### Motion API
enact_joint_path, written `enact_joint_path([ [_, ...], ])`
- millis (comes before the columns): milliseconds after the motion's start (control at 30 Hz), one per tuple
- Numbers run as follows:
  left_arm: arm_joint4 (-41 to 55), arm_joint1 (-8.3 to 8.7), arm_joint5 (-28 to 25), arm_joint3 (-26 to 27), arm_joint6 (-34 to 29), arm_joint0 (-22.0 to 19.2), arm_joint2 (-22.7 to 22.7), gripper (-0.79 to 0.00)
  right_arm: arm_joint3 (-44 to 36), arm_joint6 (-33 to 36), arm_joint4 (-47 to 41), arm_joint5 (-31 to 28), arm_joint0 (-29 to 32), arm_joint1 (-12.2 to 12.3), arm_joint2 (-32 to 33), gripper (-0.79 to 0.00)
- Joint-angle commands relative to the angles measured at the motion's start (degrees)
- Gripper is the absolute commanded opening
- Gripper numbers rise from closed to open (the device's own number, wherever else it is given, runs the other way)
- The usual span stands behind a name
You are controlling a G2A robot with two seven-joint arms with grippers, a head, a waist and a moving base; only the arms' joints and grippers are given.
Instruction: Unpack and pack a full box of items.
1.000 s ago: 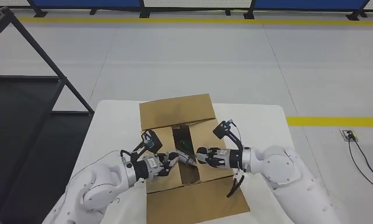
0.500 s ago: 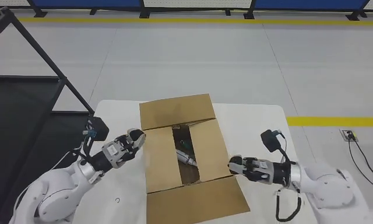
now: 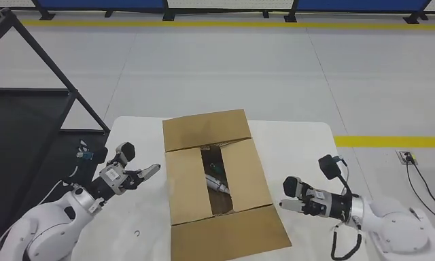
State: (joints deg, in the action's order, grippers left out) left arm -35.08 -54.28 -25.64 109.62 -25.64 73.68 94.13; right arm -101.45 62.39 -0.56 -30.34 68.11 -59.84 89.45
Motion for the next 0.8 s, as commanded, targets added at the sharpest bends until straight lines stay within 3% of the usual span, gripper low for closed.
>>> enact_joint_path([
  [0, 1.6, -0.13, 1.6, -1.5, -0.2, -0.8, -0.8, 0.000, 0.2, -1.8, 0.9, 3.6, -0.1, 0.0, -0.5, 0.000],
  [100, 12.7, -0.41, 5.1, -6.8, -3.8, -5.7, -2.0, 0.000, 0.4, -0.8, -2.6, 5.0, -1.0, 0.1, -1.3, 0.000],
  [233, 18.9, -0.45, 7.2, -15.5, -10.3, -14.6, -4.2, 0.000, 2.5, 6.3, -10.9, 6.2, -1.1, 0.8, 1.2, 0.000],
  [467, 28.3, -1.64, 9.7, -30.7, -20.5, -29.3, -13.0, 0.000, 5.4, 17.0, -21.3, 10.2, 4.3, 2.6, 10.0, 0.000],
  [533, 32.3, -2.11, 11.6, -35.0, -27.1, -32.9, -15.9, 0.000, 6.1, 20.8, -23.0, 13.2, 6.1, 3.1, 11.7, 0.000],
  [767, 32.9, -2.15, 11.8, -35.6, -28.4, -33.6, -16.3, 0.000, 6.6, 21.6, -22.1, 14.8, 6.7, 3.4, 12.7, 0.000],
])
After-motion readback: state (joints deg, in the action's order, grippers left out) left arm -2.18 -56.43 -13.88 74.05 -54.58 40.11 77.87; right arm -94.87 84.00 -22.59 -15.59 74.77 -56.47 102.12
